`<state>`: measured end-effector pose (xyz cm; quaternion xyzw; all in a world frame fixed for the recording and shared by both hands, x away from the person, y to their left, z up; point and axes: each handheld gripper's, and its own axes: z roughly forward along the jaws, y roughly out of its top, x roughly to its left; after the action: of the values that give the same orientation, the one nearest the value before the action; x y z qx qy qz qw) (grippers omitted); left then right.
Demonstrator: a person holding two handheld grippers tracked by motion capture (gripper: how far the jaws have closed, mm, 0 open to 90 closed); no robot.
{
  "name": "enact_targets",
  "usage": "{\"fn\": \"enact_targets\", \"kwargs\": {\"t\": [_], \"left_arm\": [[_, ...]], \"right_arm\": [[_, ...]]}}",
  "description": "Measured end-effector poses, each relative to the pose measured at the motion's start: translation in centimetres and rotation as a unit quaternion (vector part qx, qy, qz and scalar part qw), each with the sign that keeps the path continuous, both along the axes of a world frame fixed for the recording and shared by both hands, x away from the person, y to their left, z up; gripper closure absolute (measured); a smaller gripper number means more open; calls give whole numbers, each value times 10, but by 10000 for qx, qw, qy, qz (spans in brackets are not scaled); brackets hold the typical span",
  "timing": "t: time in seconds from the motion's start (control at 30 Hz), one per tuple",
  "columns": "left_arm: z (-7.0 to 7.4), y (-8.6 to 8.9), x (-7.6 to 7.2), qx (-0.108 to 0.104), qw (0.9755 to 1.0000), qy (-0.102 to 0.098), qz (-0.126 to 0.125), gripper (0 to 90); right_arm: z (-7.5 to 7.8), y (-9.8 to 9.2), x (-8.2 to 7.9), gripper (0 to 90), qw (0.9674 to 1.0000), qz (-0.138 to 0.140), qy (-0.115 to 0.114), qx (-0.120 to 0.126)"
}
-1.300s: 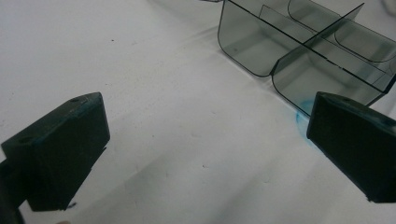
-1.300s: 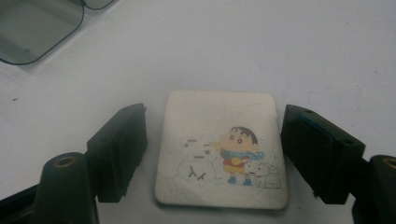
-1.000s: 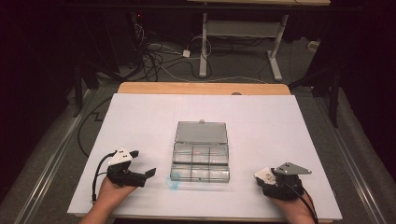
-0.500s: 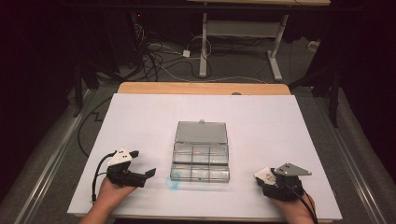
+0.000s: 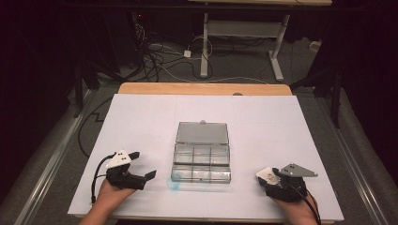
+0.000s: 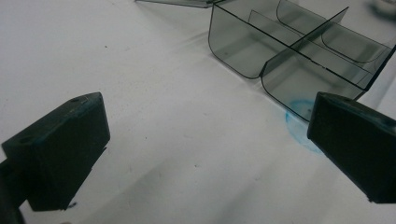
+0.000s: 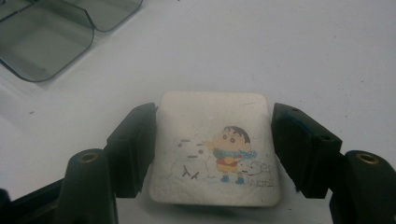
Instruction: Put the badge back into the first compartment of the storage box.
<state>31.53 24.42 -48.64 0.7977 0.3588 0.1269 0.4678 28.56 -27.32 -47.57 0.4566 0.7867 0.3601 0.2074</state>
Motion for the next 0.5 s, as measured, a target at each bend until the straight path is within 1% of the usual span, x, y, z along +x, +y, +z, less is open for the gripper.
{"fn": "enact_targets", "kwargs": {"t": [0.1, 0.27, 0.5], "left_arm": [[0, 0, 0, -3, 10000, 9, -11, 0], [0, 0, 0, 6, 10000, 11, -31, 0], [0, 0, 0, -6, 10000, 5, -50, 0]], "right_arm": [[2, 2, -1, 338, 10000, 44, -15, 25], [4, 9, -1, 338, 9998, 163, -65, -42], [4, 17, 1, 338, 9997, 247, -44, 27]]}}
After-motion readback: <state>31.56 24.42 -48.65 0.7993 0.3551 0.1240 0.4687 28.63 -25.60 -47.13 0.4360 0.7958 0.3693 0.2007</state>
